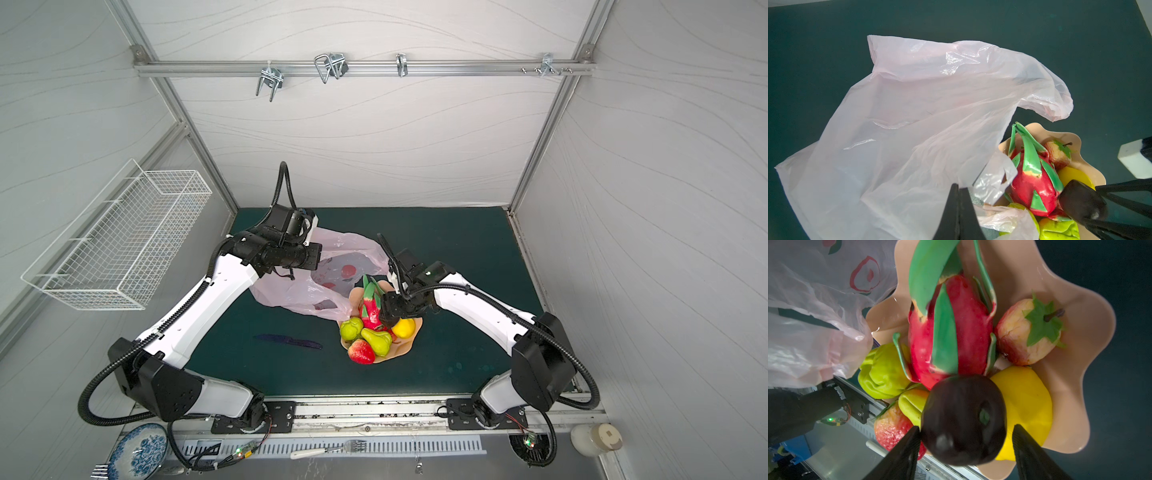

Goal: Place the fruits into the plastic bag
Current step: 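Hold the bag open with the left gripper while the right grasps the dark plum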

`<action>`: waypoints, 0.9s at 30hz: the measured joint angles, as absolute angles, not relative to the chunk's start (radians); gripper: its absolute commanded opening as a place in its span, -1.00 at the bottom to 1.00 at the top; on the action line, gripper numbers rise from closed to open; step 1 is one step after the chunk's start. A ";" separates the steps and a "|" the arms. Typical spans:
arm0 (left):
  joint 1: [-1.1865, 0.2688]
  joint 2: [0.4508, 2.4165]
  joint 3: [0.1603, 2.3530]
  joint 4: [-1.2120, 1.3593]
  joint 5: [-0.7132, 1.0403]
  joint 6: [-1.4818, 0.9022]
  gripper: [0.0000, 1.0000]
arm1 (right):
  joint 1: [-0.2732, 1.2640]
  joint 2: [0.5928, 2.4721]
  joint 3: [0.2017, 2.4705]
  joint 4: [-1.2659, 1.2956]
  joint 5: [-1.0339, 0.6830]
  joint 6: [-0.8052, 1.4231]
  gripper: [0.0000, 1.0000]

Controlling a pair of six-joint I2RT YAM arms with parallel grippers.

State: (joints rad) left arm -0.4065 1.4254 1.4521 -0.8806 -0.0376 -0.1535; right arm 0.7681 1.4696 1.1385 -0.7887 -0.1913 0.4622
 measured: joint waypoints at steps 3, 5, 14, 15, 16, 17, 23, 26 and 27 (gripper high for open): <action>-0.406 1.425 1.452 -0.880 -0.036 -0.154 -1.00 | 0.775 1.472 1.140 -0.787 -0.191 0.472 0.21; -0.406 1.425 1.452 -0.880 -0.033 -0.154 -1.00 | 0.775 1.472 1.140 -0.788 -0.192 0.478 0.21; -0.406 1.418 1.452 -0.880 -0.030 -0.153 -1.00 | 0.776 1.472 1.139 -0.786 -0.190 0.492 0.43; -0.406 1.418 1.452 -0.880 -0.030 -0.153 -1.00 | 0.776 1.472 1.139 -0.785 -0.190 0.494 0.43; -0.406 1.418 1.452 -0.880 -0.029 -0.153 -1.00 | 0.777 1.472 1.139 -0.785 -0.190 0.493 0.44; -0.406 1.418 1.452 -0.880 -0.029 -0.153 -1.00 | 0.777 1.472 1.139 -0.785 -0.190 0.495 0.46; -0.406 1.418 1.452 -0.879 -0.022 -0.154 -1.00 | 0.778 1.473 1.128 -0.767 -0.191 0.501 0.50; -0.406 1.418 1.452 -0.879 -0.020 -0.154 -1.00 | 0.778 1.477 1.118 -0.764 -0.190 0.502 0.50; -0.406 1.418 1.452 -0.879 -0.020 -0.154 -1.00 | 0.778 1.477 1.116 -0.762 -0.189 0.502 0.50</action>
State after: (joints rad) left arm -0.4065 1.4181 1.4521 -0.8795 -0.0200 -0.1535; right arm 0.7776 1.4773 1.1156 -0.7620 -0.1890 0.5018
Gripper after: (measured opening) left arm 0.047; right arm 0.751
